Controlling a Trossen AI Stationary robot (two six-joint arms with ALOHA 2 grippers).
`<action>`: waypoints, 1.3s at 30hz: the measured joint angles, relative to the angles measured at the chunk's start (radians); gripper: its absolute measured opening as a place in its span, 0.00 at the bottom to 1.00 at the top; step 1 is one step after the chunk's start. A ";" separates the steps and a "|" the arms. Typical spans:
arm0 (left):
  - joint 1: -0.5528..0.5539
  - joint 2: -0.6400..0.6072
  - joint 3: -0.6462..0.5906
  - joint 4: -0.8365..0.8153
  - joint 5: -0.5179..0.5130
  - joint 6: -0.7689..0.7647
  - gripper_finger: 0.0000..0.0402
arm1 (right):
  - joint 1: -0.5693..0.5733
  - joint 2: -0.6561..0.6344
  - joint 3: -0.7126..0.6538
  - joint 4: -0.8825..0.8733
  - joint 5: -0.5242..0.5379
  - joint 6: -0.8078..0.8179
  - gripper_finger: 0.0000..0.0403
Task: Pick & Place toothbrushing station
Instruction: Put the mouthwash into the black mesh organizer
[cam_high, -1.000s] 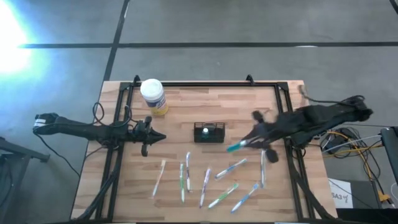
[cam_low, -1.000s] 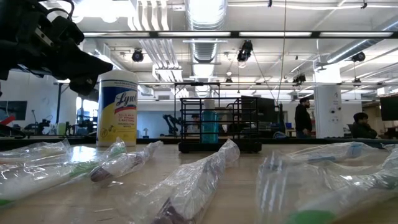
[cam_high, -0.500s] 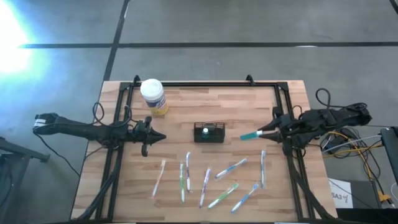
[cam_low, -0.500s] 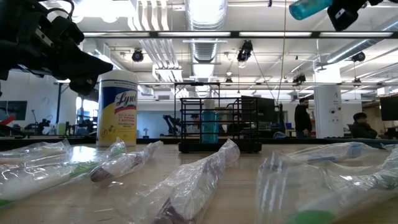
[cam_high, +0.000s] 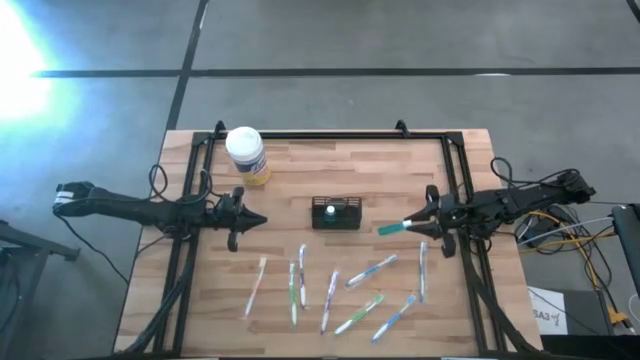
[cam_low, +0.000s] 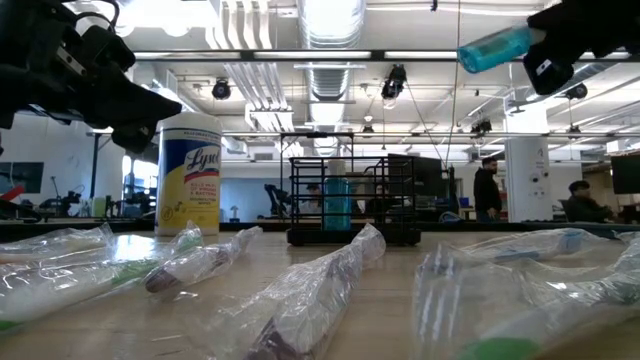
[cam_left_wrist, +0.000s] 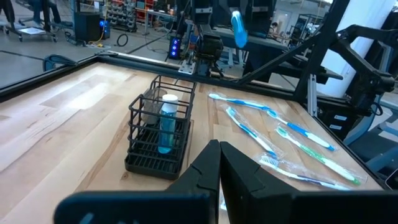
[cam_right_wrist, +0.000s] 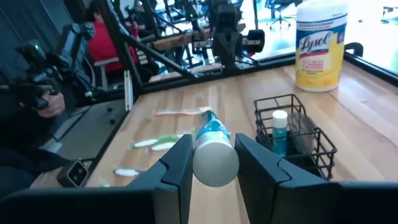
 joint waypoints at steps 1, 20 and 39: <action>0.000 0.000 0.000 -0.001 0.000 0.001 0.02 | 0.000 0.005 0.003 0.007 0.002 0.006 0.22; 0.000 0.000 0.000 0.000 -0.032 0.008 0.02 | -0.041 0.632 0.799 -0.669 0.159 -0.119 0.22; 0.000 -0.002 0.000 0.001 -0.033 0.064 0.02 | -0.161 1.328 1.565 -1.134 -0.015 -0.443 0.22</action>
